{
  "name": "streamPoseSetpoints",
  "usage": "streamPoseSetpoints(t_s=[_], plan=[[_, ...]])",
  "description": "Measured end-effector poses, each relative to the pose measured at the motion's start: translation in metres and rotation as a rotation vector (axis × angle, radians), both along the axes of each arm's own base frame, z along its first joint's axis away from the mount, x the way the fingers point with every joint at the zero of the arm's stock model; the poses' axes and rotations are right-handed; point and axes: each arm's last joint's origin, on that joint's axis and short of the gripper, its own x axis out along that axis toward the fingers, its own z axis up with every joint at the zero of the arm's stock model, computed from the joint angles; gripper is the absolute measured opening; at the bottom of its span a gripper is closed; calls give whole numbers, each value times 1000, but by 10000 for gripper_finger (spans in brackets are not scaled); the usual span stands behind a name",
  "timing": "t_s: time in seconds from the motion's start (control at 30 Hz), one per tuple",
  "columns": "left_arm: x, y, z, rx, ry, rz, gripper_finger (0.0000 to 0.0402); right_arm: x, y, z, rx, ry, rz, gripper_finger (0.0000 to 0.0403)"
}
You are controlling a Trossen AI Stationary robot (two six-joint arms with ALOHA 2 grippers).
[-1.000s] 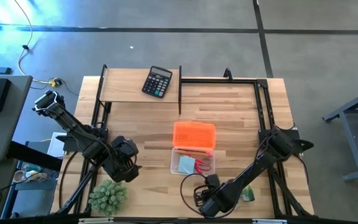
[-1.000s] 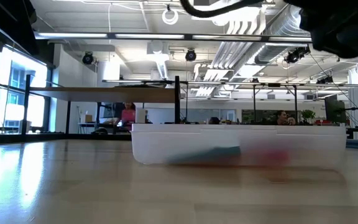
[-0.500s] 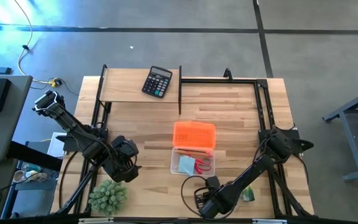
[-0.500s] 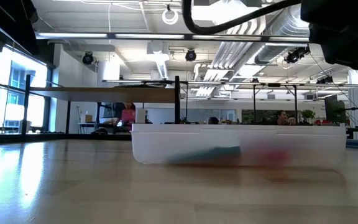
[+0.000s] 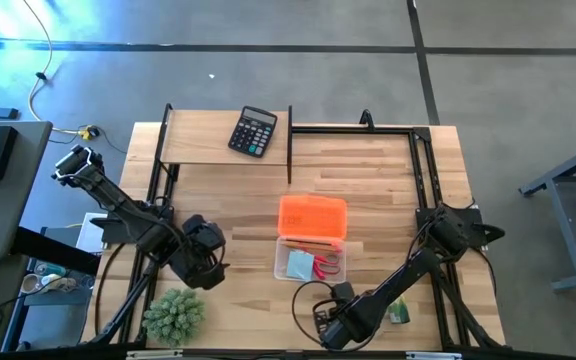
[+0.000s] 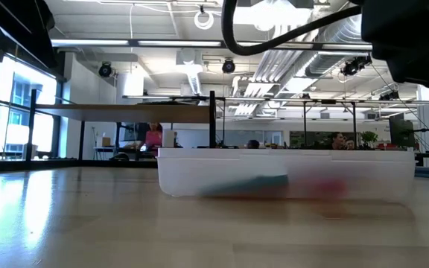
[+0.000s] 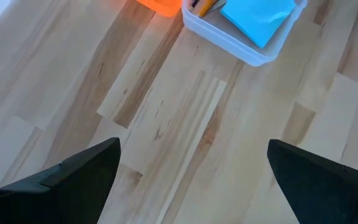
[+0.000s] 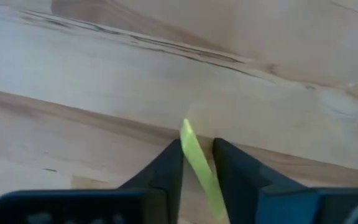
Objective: Pack school essentials
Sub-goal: Put the eraser into the supply box
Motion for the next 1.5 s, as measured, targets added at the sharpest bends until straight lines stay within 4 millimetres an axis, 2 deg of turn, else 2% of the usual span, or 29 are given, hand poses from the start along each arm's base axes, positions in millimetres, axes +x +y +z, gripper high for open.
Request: streamPoseSetpoints(t_s=[0.2,0.47,0.67,0.8,1.1,1.5], plan=[[2,4,-1,-28,33,-22,397,0,0,1,2,3,18,11],[6,12,-1,-8,51,-39,397,5,2,2,34,-44,86,19],[11,22,-1,32,70,-70,397,33,3,20,41,-264,151,5],[14,31,-1,62,89,-99,397,53,-11,31,-27,-365,138,10],[20,47,-1,100,139,-183,397,91,-54,47,-97,-446,108,13],[20,48,-1,132,162,-264,397,115,-98,48,-136,-472,-22,13]])
